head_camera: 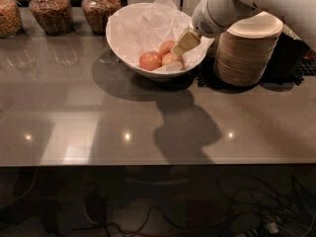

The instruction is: Pick apple from white bowl

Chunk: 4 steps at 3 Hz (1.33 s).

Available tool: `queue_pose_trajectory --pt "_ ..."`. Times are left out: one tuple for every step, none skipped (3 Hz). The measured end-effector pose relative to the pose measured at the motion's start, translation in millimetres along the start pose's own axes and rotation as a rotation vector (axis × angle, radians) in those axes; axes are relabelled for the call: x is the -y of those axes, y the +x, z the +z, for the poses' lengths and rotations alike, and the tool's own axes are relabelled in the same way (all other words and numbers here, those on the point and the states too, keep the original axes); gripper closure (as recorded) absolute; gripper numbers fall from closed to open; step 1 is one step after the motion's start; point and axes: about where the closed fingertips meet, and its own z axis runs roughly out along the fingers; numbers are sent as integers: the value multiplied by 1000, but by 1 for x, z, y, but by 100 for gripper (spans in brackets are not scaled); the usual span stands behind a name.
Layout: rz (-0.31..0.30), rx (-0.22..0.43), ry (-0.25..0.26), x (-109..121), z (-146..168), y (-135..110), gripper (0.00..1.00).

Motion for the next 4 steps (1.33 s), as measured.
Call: queue_pose_trajectory --pt "36 -11 -18 -6 3 7 29" --pt "71 -13 -38 -11 8 13 35" --pt "110 -1 -65 -17 18 18 37" --pt "144 15 -90 -22 29 21 39"
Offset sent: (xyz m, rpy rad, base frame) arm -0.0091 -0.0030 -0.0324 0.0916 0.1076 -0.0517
